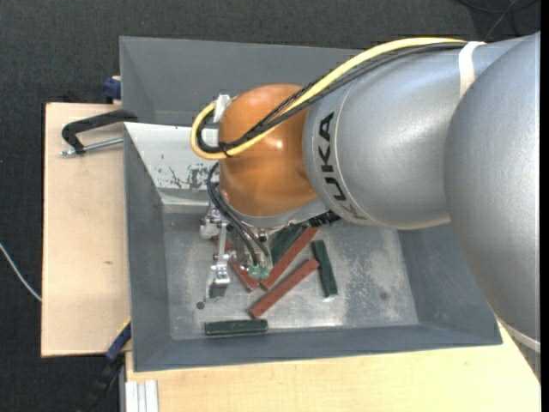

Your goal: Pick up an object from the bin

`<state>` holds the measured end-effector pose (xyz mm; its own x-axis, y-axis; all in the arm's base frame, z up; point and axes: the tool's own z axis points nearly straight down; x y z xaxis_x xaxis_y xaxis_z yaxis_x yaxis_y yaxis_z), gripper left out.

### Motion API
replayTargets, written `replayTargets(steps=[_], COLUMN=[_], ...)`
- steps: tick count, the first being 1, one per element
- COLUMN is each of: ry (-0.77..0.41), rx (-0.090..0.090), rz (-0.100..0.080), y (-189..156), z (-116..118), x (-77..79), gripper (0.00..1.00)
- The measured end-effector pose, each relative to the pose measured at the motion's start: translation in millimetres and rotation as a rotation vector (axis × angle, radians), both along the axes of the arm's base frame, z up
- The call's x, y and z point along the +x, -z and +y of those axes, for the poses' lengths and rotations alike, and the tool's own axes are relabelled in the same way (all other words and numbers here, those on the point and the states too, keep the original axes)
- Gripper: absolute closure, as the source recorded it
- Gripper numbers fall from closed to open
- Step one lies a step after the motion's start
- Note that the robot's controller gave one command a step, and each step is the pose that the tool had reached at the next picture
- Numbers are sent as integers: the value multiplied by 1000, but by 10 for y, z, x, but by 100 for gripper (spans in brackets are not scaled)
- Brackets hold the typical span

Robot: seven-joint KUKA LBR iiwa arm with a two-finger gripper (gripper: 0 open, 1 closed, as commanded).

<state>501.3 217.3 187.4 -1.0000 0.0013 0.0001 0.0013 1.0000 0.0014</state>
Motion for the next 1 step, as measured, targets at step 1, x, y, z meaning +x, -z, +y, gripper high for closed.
replayTargets(steps=[1], ry=[0], rx=[0], rz=[0], y=[0], z=[0], x=[0], gripper=[0])
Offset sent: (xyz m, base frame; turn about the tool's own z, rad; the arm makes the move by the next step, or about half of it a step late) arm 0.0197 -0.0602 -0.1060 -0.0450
